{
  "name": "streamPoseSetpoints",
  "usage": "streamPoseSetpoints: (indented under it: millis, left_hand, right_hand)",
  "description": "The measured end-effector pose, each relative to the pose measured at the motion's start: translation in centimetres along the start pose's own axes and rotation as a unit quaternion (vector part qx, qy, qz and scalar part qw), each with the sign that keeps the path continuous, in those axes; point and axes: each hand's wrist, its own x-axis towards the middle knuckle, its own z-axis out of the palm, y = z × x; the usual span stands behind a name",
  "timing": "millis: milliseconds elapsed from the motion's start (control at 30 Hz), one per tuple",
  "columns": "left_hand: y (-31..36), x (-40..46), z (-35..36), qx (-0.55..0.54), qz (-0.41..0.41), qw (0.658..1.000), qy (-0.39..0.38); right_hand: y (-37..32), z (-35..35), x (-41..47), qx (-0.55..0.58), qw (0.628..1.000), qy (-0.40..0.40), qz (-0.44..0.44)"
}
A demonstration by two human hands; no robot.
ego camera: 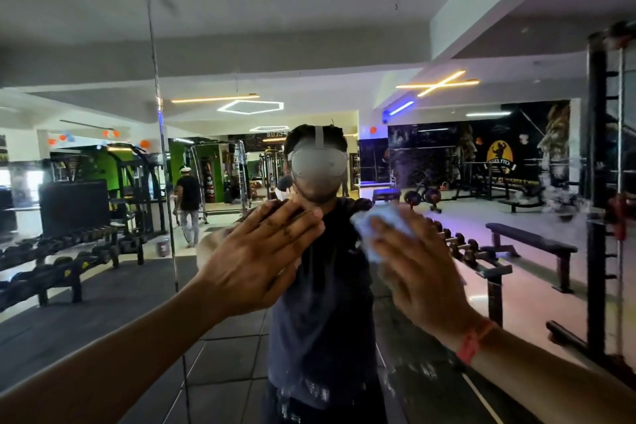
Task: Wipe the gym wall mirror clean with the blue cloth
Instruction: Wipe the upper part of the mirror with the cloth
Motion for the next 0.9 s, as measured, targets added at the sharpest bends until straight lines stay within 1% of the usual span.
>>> streamPoseSetpoints:
  millis: [33, 67, 100, 133, 167, 200, 233, 267, 300, 333, 367, 400, 433, 467, 500, 533, 567, 600, 633, 667, 700, 733, 767, 800, 833, 867, 900]
  left_hand:
    - [0.2, 0.2, 0.2, 0.0, 0.002, 1.0, 0.002]
    - [0.4, 0.3, 0.4, -0.003, -0.001, 1.0, 0.005]
    - [0.5, 0.4, 0.4, -0.007, -0.007, 1.0, 0.009]
    - [0.6, 0.5, 0.4, -0.009, -0.013, 1.0, 0.013]
    - [0.7, 0.5, 0.5, -0.01, -0.016, 1.0, 0.017]
    - [0.9, 0.6, 0.4, -0.011, -0.017, 1.0, 0.02]
    - [1.0, 0.7, 0.4, -0.011, -0.017, 1.0, 0.022]
    - [1.1, 0.8, 0.3, -0.01, -0.018, 0.999, 0.024]
    - [1.1, 0.8, 0.3, -0.009, -0.019, 0.999, 0.024]
    - [1.2, 0.8, 0.2, -0.009, -0.019, 1.0, 0.022]
    - [1.2, 0.8, 0.2, -0.011, -0.022, 1.0, 0.02]
    - [1.3, 0.8, 0.1, -0.012, -0.027, 0.999, 0.02]
    - [1.4, 0.8, 0.0, -0.014, -0.032, 0.999, 0.021]
    - [1.6, 0.9, 0.0, -0.016, -0.037, 0.999, 0.022]
    - [1.9, 0.9, -0.1, -0.02, -0.041, 0.999, 0.021]
    - [2.1, 0.9, -0.2, -0.023, -0.044, 0.999, 0.021]
    - [2.1, 0.9, -0.3, -0.024, -0.047, 0.998, 0.02]
    - [2.1, 0.9, -0.4, -0.026, -0.049, 0.998, 0.018]
    - [2.1, 1.0, -0.4, -0.027, -0.053, 0.998, 0.016]
    - [2.1, 1.1, -0.5, -0.027, -0.06, 0.998, 0.017]
    - [2.1, 1.3, -0.6, -0.029, -0.073, 0.997, 0.019]
    - [2.0, 1.7, -0.8, -0.032, -0.088, 0.995, 0.024]
    - [2.0, 2.1, -1.1, -0.036, -0.105, 0.993, 0.031]
    - [1.9, 2.7, -1.3, -0.039, -0.121, 0.991, 0.037]
    - [1.8, 3.2, -1.5, -0.04, -0.135, 0.989, 0.041]
    - [1.7, 3.7, -1.6, -0.04, -0.143, 0.988, 0.041]
    - [1.6, 4.3, -1.7, -0.04, -0.145, 0.988, 0.04]
  right_hand:
    - [-1.0, 0.4, -1.0, -0.016, 0.993, -0.054, -0.108]
    - [-0.8, 0.2, -1.6, -0.036, 0.972, -0.094, -0.211]
    - [0.2, -0.4, -1.0, -0.05, 0.96, -0.103, -0.257]
    - [1.2, -1.0, 0.0, -0.049, 0.968, -0.086, -0.228]
    - [2.2, -1.1, 0.6, -0.048, 0.987, -0.057, -0.139]
    - [2.2, -1.4, 1.3, -0.017, 0.999, -0.022, -0.019]
    - [1.6, -1.2, 1.4, 0.008, 0.999, 0.005, 0.05]
    - [0.4, -0.5, 1.1, 0.007, 1.0, -0.003, 0.029]
    - [-0.8, 0.2, 0.2, -0.006, 0.997, -0.05, -0.052]
    - [-1.3, 0.3, -0.6, -0.033, 0.984, -0.09, -0.15]
    - [-0.5, -0.2, -0.5, -0.045, 0.971, -0.095, -0.216]
    - [0.6, -0.8, 0.4, -0.04, 0.972, -0.082, -0.217]
    - [1.8, -1.2, 1.1, -0.039, 0.985, -0.052, -0.161]
    - [2.3, -1.8, 1.9, -0.02, 0.998, -0.018, -0.05]
    - [2.4, -1.9, 2.0, -0.006, 0.999, 0.015, 0.03]
    - [1.6, -1.5, 1.5, -0.005, 0.999, 0.026, 0.04]
    - [0.3, -0.6, 0.4, -0.018, 0.999, 0.001, -0.027]
    - [-0.6, 0.0, -0.9, -0.034, 0.989, -0.056, -0.133]
    - [-0.2, -0.1, -1.5, -0.054, 0.969, -0.091, -0.224]
    - [1.1, -0.7, -0.7, -0.063, 0.96, -0.088, -0.257]
    - [2.5, -1.2, 0.7, -0.071, 0.97, -0.064, -0.225]
    - [4.0, -1.7, 2.3, -0.075, 0.988, -0.026, -0.131]
    - [4.9, -2.6, 3.9, -0.052, 0.998, 0.022, -0.004]
    - [5.1, -3.0, 5.0, -0.037, 0.994, 0.059, 0.084]
    - [4.6, -2.9, 5.4, -0.043, 0.992, 0.071, 0.098]
    - [3.9, -2.3, 5.1, -0.064, 0.996, 0.049, 0.045]
    - [3.3, -2.1, 4.3, -0.087, 0.995, -0.001, -0.049]
